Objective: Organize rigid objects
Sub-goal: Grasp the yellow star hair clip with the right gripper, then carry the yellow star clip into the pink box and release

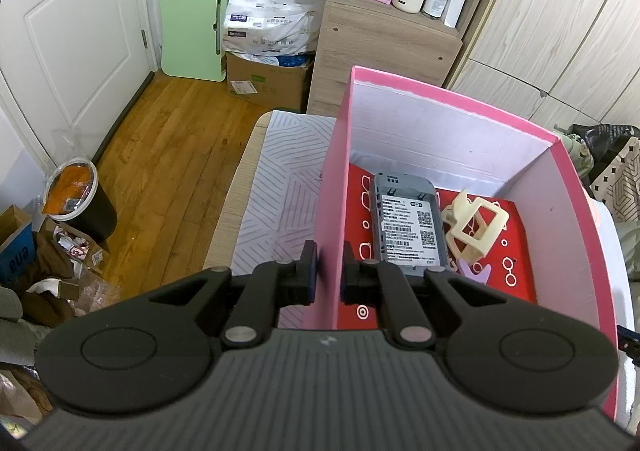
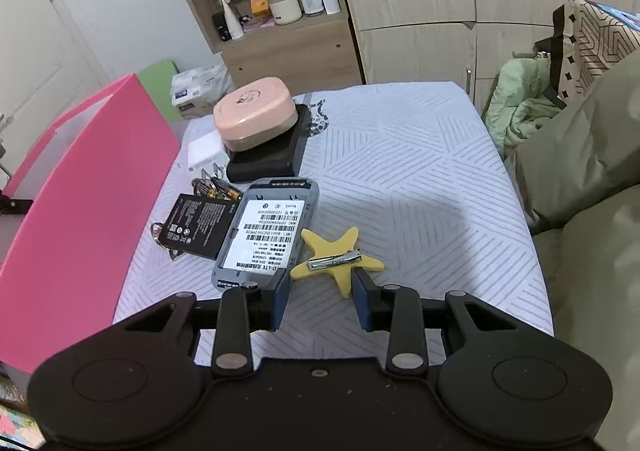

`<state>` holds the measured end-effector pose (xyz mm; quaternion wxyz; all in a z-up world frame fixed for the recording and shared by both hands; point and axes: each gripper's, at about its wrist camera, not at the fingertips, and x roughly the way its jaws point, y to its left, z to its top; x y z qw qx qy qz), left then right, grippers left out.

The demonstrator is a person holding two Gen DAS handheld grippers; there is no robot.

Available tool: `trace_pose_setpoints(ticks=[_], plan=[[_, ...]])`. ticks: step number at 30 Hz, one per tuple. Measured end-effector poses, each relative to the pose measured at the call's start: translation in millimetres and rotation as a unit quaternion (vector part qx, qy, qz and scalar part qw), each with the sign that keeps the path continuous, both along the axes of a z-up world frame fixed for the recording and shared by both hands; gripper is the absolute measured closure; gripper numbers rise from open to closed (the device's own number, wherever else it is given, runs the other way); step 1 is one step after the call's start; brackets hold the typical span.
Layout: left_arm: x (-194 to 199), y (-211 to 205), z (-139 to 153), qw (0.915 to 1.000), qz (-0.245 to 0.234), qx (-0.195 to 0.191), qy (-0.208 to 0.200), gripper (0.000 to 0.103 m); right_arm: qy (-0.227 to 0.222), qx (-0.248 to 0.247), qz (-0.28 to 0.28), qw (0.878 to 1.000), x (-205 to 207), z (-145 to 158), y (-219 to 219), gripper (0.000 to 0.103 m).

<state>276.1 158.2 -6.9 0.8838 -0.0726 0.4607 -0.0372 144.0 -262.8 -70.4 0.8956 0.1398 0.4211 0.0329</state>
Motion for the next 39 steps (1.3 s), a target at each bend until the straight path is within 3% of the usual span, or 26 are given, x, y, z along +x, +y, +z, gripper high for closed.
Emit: trace_pose_setpoints(ticks=[8,13,17,22,26,30,39], plan=[[-0.1,1.4,-0.3,1.0,0.001,-0.004,0.0,0.094,-0.021,0.0,0.012,1.0,-7.6,19.2,5.7,0.064],[0.3,0.1,-1.0,1.0,0.0,-0.004,-0.001,0.094,-0.07,0.023,0.024,0.997,-9.3,47.0,17.5,0.064],[-0.2,0.7,-1.5,1.0,0.001,-0.007,-0.001,0.094,-0.115,0.027,0.087,0.989,-5.1,80.9,45.2,0.064],[-3.4,4.0,-1.1,0.9999,0.004,-0.014,-0.005,0.094,-0.145,0.027,0.194,0.97,7.7,117.5,98.4,0.064],[-6.9,-1.3,1.5,0.9999,0.001,0.004,-0.016,0.095,-0.136,0.006,0.281,0.95,28.0,133.3,153.7,0.064],[-9.7,-2.2,5.8,0.9994,0.001,0.013,-0.032,0.096,-0.101,-0.022,0.335,0.937,57.0,129.5,203.2,0.065],[-11.2,1.2,7.9,0.9991,0.002,0.009,-0.041,0.097,-0.017,-0.011,0.348,0.937,133.3,98.2,249.3,0.065]])
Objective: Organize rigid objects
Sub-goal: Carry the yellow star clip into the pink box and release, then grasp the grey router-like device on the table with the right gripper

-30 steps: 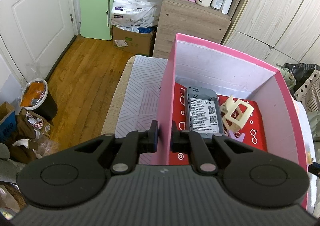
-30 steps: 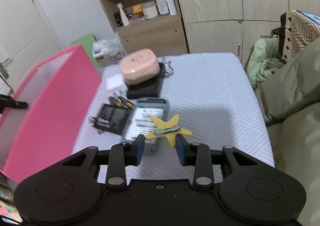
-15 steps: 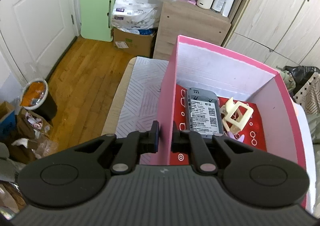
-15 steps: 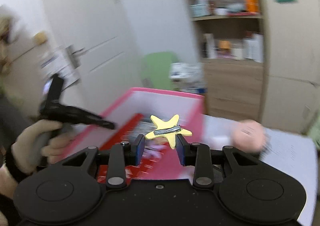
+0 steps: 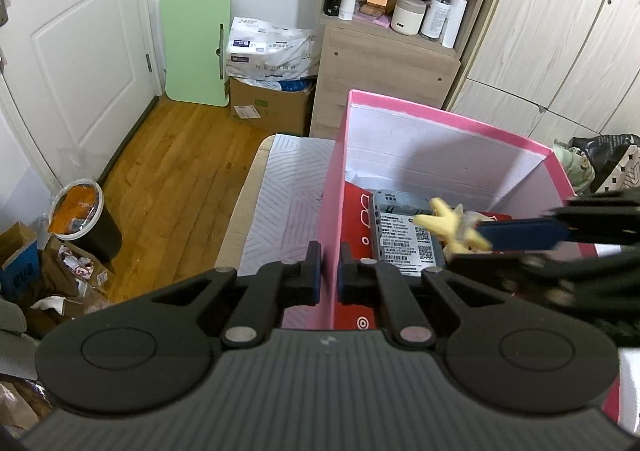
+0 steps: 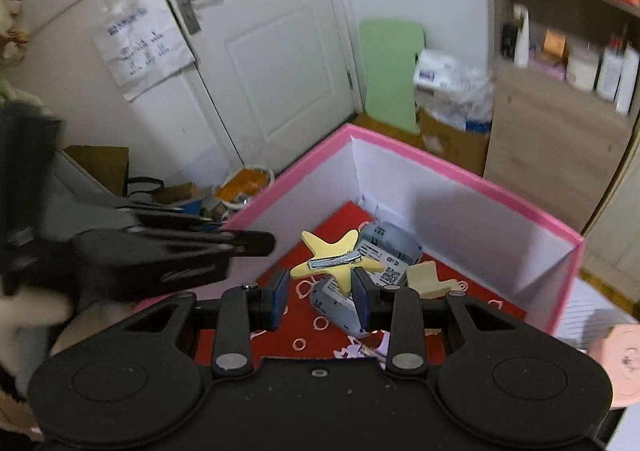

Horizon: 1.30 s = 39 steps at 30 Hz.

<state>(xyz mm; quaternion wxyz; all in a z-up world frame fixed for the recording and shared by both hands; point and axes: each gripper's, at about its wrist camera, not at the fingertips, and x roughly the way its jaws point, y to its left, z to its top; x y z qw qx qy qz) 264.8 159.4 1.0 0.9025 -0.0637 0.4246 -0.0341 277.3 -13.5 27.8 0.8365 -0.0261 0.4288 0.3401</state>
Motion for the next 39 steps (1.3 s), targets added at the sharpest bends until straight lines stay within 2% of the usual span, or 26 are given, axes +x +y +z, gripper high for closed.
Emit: trace_pose_setpoints(ticks=[7,12,16,23,29,36,39], plan=[[-0.8,0.5,-0.5,1.0,0.0,-0.006,0.0,0.096,0.034,-0.01,-0.033,0.999,24.9,-22.3,7.3,0.064],[-0.5,1.5,-0.7,1.0,0.0,-0.006,0.001,0.096,0.026,-0.011,-0.021,0.999,24.1,-20.0,13.3,0.065],[-0.9,2.6,-1.3,1.0,0.001,-0.009,0.001,0.096,0.023,0.013,-0.039,0.999,21.8,-12.5,2.1,0.064],[-2.9,5.5,-2.3,1.0,0.0,-0.007,0.001,0.096,-0.007,0.075,-0.076,0.994,-9.0,15.7,-47.1,0.063],[-1.3,4.6,-1.9,0.9999,0.002,-0.01,0.002,0.096,-0.044,0.099,-0.119,0.987,-46.6,29.6,-92.0,0.06],[-1.5,4.4,-1.6,1.0,0.001,-0.008,0.002,0.096,-0.051,0.098,-0.187,0.976,-78.9,17.2,-140.2,0.058],[-1.1,4.1,-1.2,1.0,0.001,-0.008,0.002,0.096,-0.048,0.095,-0.233,0.967,-93.5,1.8,-161.3,0.058]])
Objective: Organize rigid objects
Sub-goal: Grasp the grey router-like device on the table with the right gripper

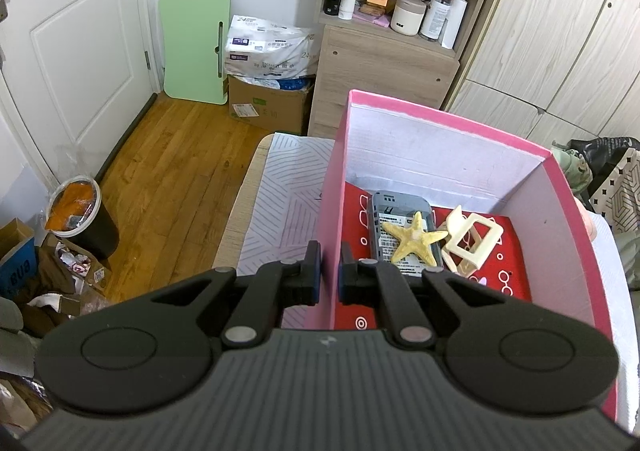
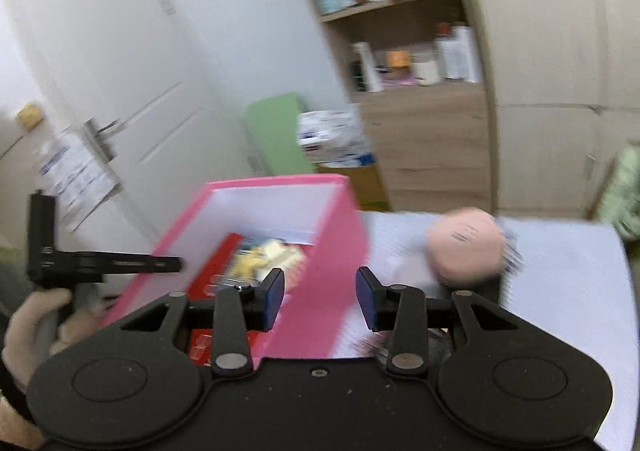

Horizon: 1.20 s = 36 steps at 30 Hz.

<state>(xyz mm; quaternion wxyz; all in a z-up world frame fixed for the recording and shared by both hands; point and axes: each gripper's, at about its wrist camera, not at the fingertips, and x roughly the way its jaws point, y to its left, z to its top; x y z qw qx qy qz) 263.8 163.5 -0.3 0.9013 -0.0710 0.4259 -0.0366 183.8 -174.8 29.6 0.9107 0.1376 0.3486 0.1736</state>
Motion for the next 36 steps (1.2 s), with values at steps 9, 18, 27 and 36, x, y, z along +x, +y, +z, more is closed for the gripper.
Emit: trace_pose_setpoints(ticks=[9,18,27,36], plan=[[1.1,-6.2,1.2,0.9998,-0.006,0.018,0.001,0.096,0.041,-0.02,-0.094,0.995,-35.5,-51.1,-41.5,0.056],[0.5,-7.3,1.6,0.9999,-0.006,0.015,0.001,0.096,0.057,-0.122,-0.136,0.981,-24.7,-87.0,-35.1,0.032],[0.1,-6.5,1.6,0.9999,-0.005,0.011,0.001,0.096,0.079,-0.144,-0.115,0.98,-2.3,-105.8,-22.4,0.029],[2.2,-7.0,1.0,1.0,-0.004,0.006,0.001,0.096,0.109,-0.126,-0.07,0.984,-29.5,-97.9,-32.3,0.036]])
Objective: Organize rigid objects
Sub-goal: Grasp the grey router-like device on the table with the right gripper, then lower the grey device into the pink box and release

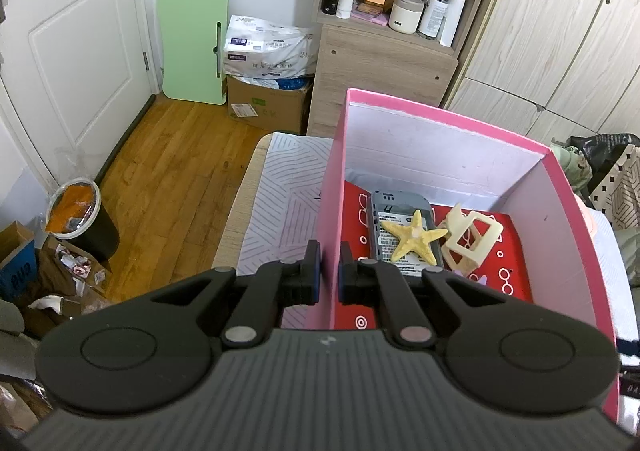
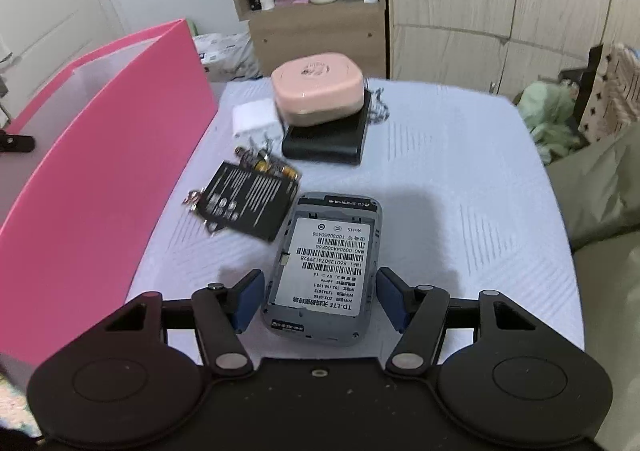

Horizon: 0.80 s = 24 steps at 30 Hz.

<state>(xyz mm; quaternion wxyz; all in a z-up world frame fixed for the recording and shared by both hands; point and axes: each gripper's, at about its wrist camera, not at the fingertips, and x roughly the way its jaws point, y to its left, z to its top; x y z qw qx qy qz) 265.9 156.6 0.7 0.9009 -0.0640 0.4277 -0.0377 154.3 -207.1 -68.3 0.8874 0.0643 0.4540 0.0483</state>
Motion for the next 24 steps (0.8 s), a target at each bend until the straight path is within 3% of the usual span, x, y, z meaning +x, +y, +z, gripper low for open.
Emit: trace_pose_setpoints(ticks=[6,10,13,20,24], plan=[[0.9,0.1,-0.2,1.0,0.0,-0.001,0.0,0.096,-0.012,0.022,-0.029,0.999,9.0,-3.3,-7.8,0.034],[0.9,2.0,-1.3,1.0,-0.001,0.001,0.0,0.096,-0.021,-0.005,-0.026,0.999,17.4,-3.7,-2.3,0.037],[1.2,0.3,-1.3,1.0,0.0,-0.002,0.0,0.096,-0.025,0.018,-0.043,0.999,16.7,1.5,-7.4,0.038],[0.6,2.8,-3.0,1.0,0.002,-0.008,0.0,0.096,-0.076,0.038,-0.03,0.996,4.6,42.2,-3.4,0.038],[-0.8,6.0,-3.5,0.9999,0.003,-0.014,0.0,0.095,-0.119,0.054,0.01,0.991,-4.6,72.8,13.1,0.038]])
